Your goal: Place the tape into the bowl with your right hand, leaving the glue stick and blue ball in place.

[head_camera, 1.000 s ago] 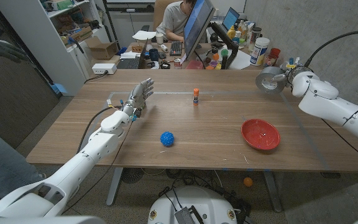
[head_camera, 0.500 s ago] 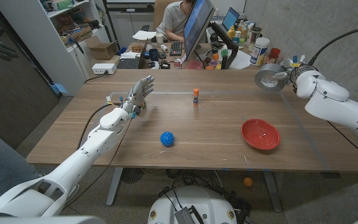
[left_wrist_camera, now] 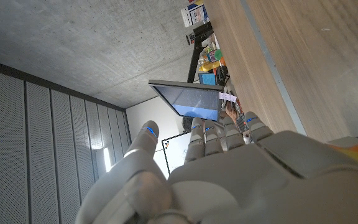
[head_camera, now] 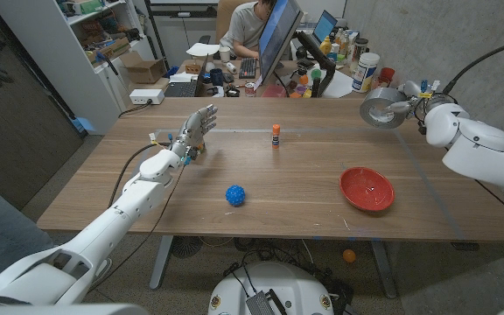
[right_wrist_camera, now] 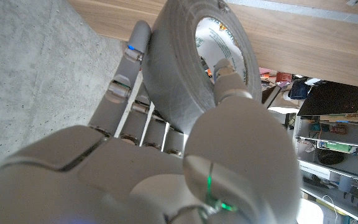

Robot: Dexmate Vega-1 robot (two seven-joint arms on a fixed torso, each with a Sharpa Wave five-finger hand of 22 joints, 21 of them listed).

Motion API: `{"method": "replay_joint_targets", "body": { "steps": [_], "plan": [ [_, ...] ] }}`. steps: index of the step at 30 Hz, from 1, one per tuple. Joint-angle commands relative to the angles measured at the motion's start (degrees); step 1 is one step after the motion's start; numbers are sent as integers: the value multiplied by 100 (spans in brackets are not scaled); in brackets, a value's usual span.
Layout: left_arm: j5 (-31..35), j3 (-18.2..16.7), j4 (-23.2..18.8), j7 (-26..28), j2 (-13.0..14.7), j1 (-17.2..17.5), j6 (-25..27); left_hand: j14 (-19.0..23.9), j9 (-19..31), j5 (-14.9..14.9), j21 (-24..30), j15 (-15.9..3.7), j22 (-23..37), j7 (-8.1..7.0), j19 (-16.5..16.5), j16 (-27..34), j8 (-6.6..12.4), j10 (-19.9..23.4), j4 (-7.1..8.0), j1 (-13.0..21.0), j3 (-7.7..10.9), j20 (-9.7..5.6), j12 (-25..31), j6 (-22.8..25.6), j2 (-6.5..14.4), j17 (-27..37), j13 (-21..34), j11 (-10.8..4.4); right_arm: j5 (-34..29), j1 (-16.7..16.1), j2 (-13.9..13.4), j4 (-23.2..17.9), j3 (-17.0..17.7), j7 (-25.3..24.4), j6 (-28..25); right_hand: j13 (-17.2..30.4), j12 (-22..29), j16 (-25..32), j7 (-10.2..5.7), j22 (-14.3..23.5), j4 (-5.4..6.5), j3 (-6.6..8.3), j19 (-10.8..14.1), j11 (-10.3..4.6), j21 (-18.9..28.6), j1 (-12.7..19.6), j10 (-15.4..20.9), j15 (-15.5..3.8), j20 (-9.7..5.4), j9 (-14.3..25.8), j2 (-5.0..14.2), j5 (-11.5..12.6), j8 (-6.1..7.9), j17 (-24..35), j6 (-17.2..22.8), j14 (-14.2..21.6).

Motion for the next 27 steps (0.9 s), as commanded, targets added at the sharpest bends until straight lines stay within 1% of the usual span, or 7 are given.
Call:
{"method": "replay_joint_targets", "body": {
  "steps": [1,5,6,7,11,18,27],
  "plan": [
    [28,47,3,-65,8,-56,43,-22,14,51,24,24,24,6,-30,14,0,-9,-4,26,35,5,8,18,25,18,11,34,509,-932,-448,-321,769,-356,381,26,-15,-37,-749,31,118,177,-46,-59,-15,449,-5,-83,7,11,386,-9,24,6,769,29],
    [40,48,-48,-55,33,-47,66,-23,14,51,24,25,24,12,-33,14,0,-8,-6,29,36,1,8,20,25,18,11,39,718,-1495,-673,-375,1255,-461,663,36,-5,-47,-772,31,125,189,-64,-74,-20,458,30,-91,0,11,391,-11,33,8,787,40],
    [40,48,-55,-58,37,-47,69,-23,14,51,24,25,24,9,-34,14,0,-9,-6,29,36,1,8,20,25,18,11,39,730,-1605,-714,-394,1343,-485,689,39,-7,-45,-771,31,128,185,-74,-109,-23,458,27,-94,0,11,391,-14,34,18,787,31],
    [44,49,-59,-59,40,-47,65,-23,14,51,25,22,24,10,-32,14,0,-8,-7,30,36,1,8,20,25,18,11,34,745,-1709,-746,-416,1434,-500,706,48,-15,-51,-782,32,139,179,-101,-248,-31,454,17,-102,4,12,389,-19,35,35,786,14],
    [47,59,-75,-73,43,-53,76,-23,14,51,25,23,24,10,-35,14,0,-12,-8,32,37,3,6,21,24,18,12,46,760,-2123,-791,-507,1811,-557,732,59,-18,-63,-793,33,158,173,-128,-287,-40,437,17,-115,8,13,392,-24,38,50,788,-8],
    [34,63,-111,-76,42,-24,85,-25,14,51,26,21,24,12,-36,14,1,-3,-10,35,38,5,9,25,23,18,12,42,573,-2804,-641,-673,2504,-442,834,84,-24,21,-810,33,187,153,-146,-292,-42,414,20,-224,6,14,404,-31,53,106,810,175],
    [54,85,-93,-106,31,-57,73,-25,14,51,28,24,24,10,-36,14,2,-1,-12,37,38,6,9,29,21,18,12,43,27,-3162,-390,-910,2831,-145,737,105,-35,0,-835,33,156,167,-172,-321,-48,461,12,-230,7,14,392,-26,61,130,816,157]
  ]
}}
